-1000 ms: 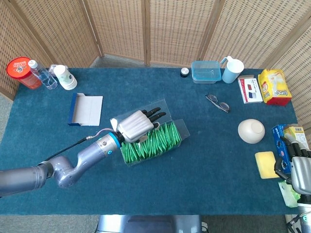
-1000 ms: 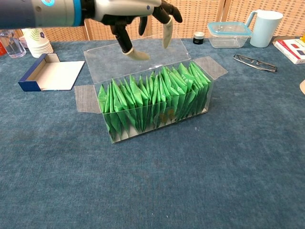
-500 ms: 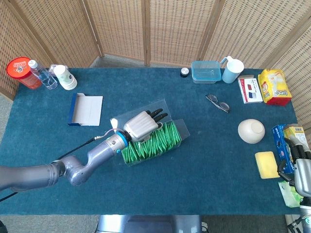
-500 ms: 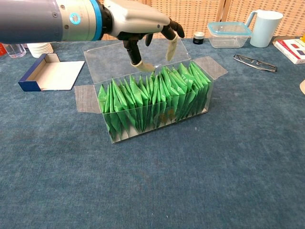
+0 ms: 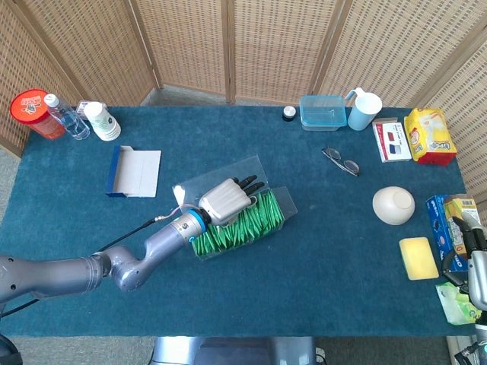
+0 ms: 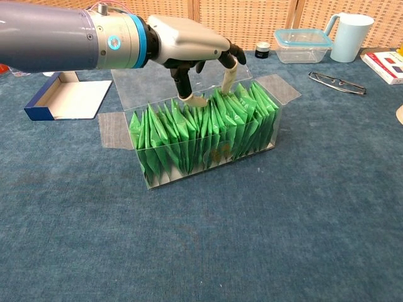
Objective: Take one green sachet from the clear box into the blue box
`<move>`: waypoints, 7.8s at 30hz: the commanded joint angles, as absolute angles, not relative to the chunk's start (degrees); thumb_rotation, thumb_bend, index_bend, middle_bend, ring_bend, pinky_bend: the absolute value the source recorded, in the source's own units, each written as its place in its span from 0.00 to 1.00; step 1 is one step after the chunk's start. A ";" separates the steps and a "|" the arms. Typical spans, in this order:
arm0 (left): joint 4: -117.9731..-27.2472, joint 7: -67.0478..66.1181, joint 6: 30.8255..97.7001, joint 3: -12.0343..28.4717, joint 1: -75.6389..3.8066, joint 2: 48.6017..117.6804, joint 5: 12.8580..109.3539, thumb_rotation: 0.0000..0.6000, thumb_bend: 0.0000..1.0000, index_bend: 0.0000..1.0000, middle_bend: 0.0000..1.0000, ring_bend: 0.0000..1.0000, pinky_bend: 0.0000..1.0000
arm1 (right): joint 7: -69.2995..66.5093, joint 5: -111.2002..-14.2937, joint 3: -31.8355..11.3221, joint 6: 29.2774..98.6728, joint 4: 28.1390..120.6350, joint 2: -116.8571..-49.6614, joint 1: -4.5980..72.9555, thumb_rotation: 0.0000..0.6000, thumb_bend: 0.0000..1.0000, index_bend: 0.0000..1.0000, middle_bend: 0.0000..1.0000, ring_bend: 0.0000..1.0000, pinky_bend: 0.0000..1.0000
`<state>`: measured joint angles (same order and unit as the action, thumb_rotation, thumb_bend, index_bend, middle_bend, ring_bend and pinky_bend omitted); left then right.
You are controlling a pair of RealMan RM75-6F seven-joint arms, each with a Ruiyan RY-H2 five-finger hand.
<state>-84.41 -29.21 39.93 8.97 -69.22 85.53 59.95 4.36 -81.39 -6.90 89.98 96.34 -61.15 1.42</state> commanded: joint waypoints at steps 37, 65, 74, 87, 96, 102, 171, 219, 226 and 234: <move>-81.62 -27.00 42.66 8.88 -69.18 88.09 61.64 1.00 0.30 0.52 0.10 0.04 0.31 | 4.39 -81.17 -7.05 89.58 96.40 -61.05 1.11 0.53 0.72 0.12 0.14 0.18 0.29; -79.85 -27.16 42.75 8.97 -69.31 89.56 62.17 1.00 0.30 0.47 0.09 0.04 0.31 | 4.39 -80.92 -7.10 89.63 96.51 -60.97 0.75 0.53 0.72 0.12 0.14 0.18 0.29; -79.11 -27.65 42.27 8.76 -69.51 90.14 61.79 1.00 0.30 0.54 0.11 0.05 0.31 | 4.34 -80.84 -7.09 90.18 96.75 -60.65 0.26 0.53 0.72 0.12 0.14 0.18 0.29; -79.77 -26.05 43.54 9.55 -68.87 89.61 62.93 1.00 0.30 0.59 0.14 0.07 0.31 | 4.16 -80.92 -7.12 90.16 96.55 -60.77 0.20 0.53 0.72 0.12 0.14 0.18 0.29; -81.75 -22.91 44.60 11.03 -67.87 87.64 63.57 1.00 0.30 0.59 0.14 0.07 0.32 | 3.99 -80.95 -7.17 90.06 96.31 -60.90 0.24 0.53 0.72 0.12 0.14 0.18 0.29; -84.59 -20.57 47.60 12.10 -66.04 84.89 65.19 1.00 0.30 0.61 0.16 0.08 0.31 | 3.83 -80.98 -7.25 90.12 96.22 -60.95 0.24 0.53 0.72 0.12 0.14 0.18 0.29; -97.74 -7.20 59.90 6.11 -39.47 59.53 70.06 1.00 0.30 0.31 0.14 0.07 0.31 | 5.57 -81.13 -8.16 82.79 95.34 -63.08 6.68 0.53 0.72 0.12 0.14 0.18 0.29; -108.22 -2.94 87.86 -4.82 -7.13 53.07 84.64 1.00 0.30 0.31 0.14 0.08 0.31 | 10.02 -83.66 -7.14 80.20 98.37 -62.52 10.91 0.53 0.72 0.12 0.13 0.11 0.19; -108.43 -3.41 86.99 -3.94 -6.93 53.19 84.20 1.00 0.30 0.31 0.14 0.08 0.31 | 9.85 -82.97 -7.24 79.32 97.72 -62.81 11.45 0.53 0.72 0.12 0.13 0.11 0.19; -108.79 -4.13 86.31 -3.11 -6.77 53.19 84.14 1.00 0.30 0.31 0.14 0.08 0.31 | 9.47 -82.88 -7.28 78.83 96.85 -63.38 12.00 0.53 0.72 0.12 0.13 0.11 0.19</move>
